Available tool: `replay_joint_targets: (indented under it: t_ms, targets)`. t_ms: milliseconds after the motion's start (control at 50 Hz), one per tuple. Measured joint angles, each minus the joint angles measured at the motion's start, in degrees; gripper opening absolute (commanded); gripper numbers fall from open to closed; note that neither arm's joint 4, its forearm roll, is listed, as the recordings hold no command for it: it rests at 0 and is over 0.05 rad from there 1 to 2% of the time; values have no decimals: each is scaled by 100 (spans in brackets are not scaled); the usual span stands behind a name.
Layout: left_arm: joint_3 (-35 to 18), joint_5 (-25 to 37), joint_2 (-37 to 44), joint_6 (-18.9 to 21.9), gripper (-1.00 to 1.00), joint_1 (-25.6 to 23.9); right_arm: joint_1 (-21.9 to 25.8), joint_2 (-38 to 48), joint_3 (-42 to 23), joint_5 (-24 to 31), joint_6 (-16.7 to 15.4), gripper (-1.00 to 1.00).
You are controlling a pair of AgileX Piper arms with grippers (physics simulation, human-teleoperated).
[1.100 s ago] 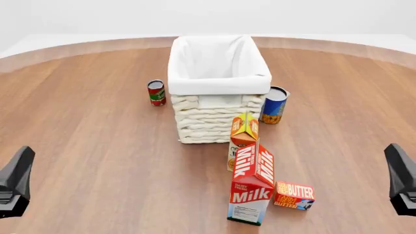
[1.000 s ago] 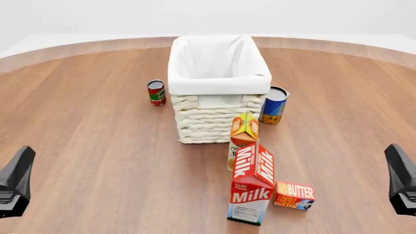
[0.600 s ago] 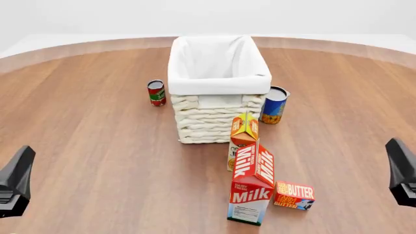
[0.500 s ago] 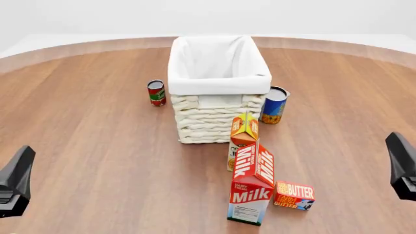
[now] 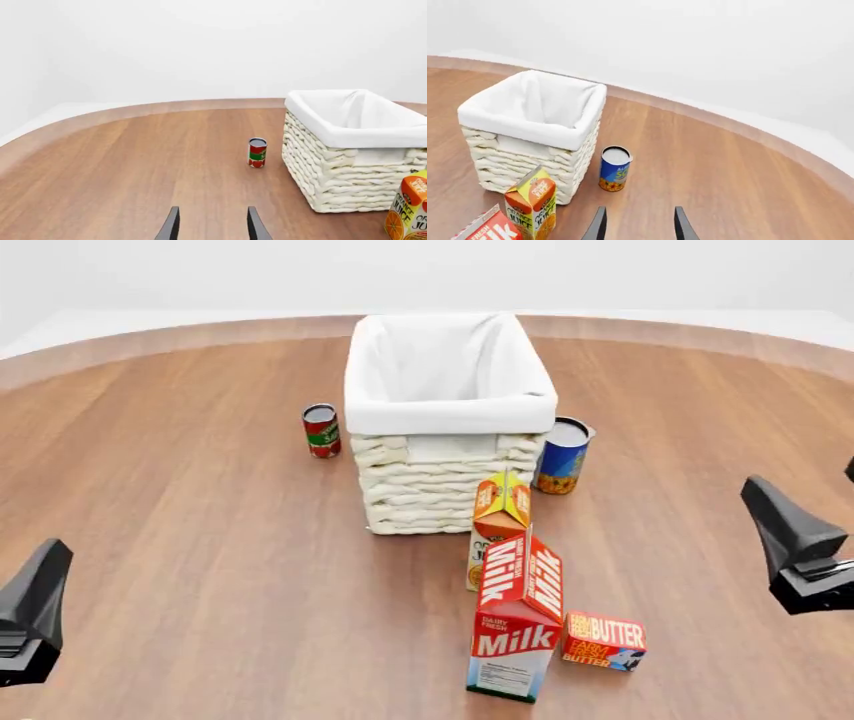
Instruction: Pick up the butter and put it in the basket.
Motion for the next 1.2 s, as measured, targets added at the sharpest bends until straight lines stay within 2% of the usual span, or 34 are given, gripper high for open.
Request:
replay_joint_targets:
  t_ms: [220, 500, 740, 940, 1200]
  targets:
    - [0, 0, 0, 0, 100, 0, 327, 278, -232, 367, -505, 100]
    - [0, 0, 0, 0, 100, 0, 595, 807, -497, 942, -454, 100]
    - [0, 0, 0, 0, 100, 0, 752, 1422, -745, 1263, -158, 100]
    - [0, 0, 0, 0, 100, 0, 929, 2060, -934, 1458, 330, 100]
    - [0, 0, 0, 0, 100, 0, 1039, 2861, -933, 1401, 771, 100]
